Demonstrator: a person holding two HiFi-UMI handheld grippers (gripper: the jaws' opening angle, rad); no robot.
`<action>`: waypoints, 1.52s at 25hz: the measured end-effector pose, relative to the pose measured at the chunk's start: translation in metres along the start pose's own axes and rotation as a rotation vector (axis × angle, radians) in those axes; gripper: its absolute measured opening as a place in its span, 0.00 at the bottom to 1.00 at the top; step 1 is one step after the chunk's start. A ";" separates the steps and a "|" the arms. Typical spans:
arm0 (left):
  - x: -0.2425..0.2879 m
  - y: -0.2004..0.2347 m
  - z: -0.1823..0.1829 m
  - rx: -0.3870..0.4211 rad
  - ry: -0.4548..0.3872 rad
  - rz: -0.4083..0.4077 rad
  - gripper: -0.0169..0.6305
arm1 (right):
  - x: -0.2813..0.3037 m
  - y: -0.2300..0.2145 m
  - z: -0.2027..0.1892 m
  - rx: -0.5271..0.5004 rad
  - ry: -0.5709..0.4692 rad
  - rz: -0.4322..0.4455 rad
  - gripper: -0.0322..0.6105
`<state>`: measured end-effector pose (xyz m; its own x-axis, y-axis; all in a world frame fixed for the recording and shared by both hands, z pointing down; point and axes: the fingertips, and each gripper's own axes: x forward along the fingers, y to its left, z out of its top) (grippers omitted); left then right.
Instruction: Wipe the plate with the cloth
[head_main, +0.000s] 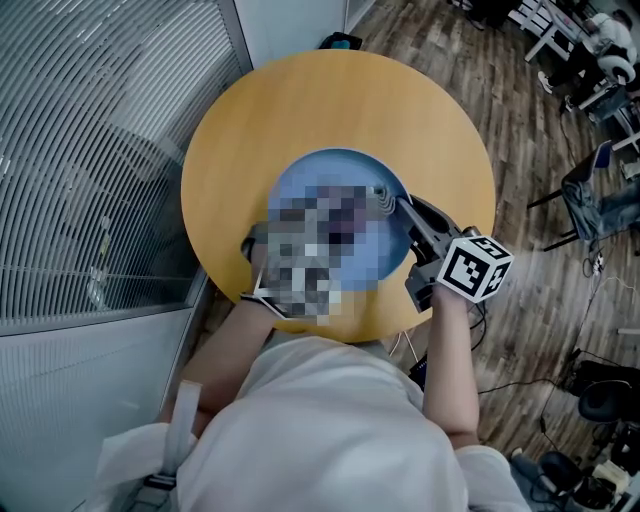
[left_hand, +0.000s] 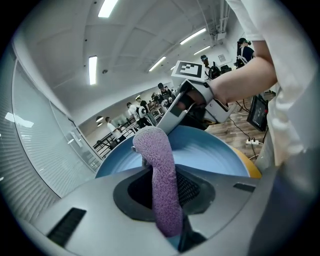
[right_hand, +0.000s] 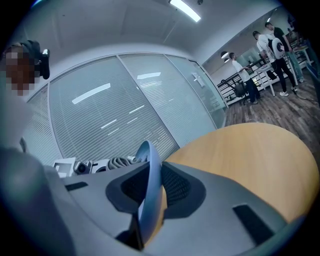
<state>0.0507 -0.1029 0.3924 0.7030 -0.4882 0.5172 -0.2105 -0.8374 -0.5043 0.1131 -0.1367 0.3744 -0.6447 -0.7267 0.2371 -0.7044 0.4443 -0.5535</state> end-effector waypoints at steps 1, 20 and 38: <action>0.000 -0.001 0.000 0.012 0.003 0.000 0.14 | 0.000 0.000 0.000 0.001 -0.001 0.000 0.16; -0.008 -0.020 -0.009 0.126 0.043 -0.039 0.14 | -0.002 0.003 0.004 -0.007 -0.012 -0.010 0.16; -0.016 -0.004 -0.040 0.111 0.094 0.007 0.14 | -0.009 -0.001 0.007 0.010 -0.040 -0.030 0.16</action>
<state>0.0132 -0.1017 0.4133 0.6339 -0.5195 0.5729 -0.1352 -0.8038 -0.5793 0.1221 -0.1341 0.3672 -0.6111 -0.7600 0.2215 -0.7200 0.4173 -0.5546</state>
